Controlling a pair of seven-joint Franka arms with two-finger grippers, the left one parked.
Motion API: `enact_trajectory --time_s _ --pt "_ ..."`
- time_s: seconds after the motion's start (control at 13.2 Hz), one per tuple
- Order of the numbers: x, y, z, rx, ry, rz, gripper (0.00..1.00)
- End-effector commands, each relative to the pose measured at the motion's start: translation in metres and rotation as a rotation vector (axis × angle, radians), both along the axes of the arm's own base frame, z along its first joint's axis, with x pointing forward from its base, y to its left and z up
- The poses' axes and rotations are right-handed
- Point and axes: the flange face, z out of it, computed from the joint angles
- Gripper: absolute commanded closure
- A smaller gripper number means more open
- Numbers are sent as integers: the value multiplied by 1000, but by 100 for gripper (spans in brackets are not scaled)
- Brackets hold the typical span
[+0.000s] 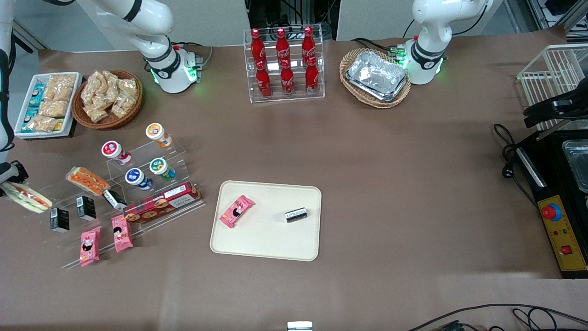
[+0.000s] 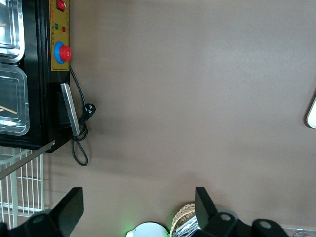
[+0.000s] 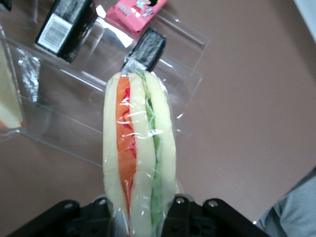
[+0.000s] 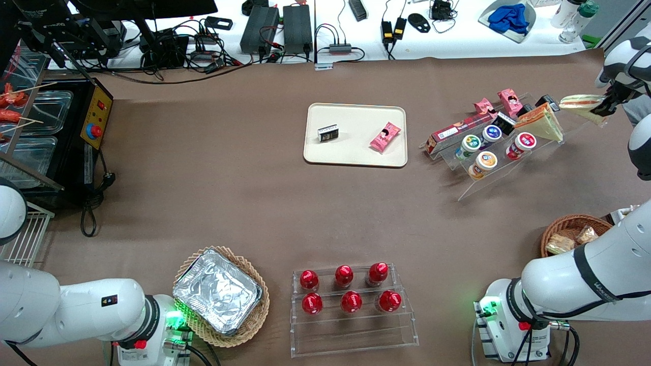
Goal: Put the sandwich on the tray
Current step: 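Close the right gripper on the wrapped sandwich's crust edge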
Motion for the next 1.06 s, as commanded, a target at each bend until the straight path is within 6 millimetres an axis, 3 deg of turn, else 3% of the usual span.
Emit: enact_trajectory --time_s 0.0,0.38,0.61,0.99 --pt "7 0 38 18 -53 -5 73" --pt "31 27 80 41 -58 62 73" --pt "47 54 88 53 -56 94 73" --pt "85 136 110 102 -48 69 72"
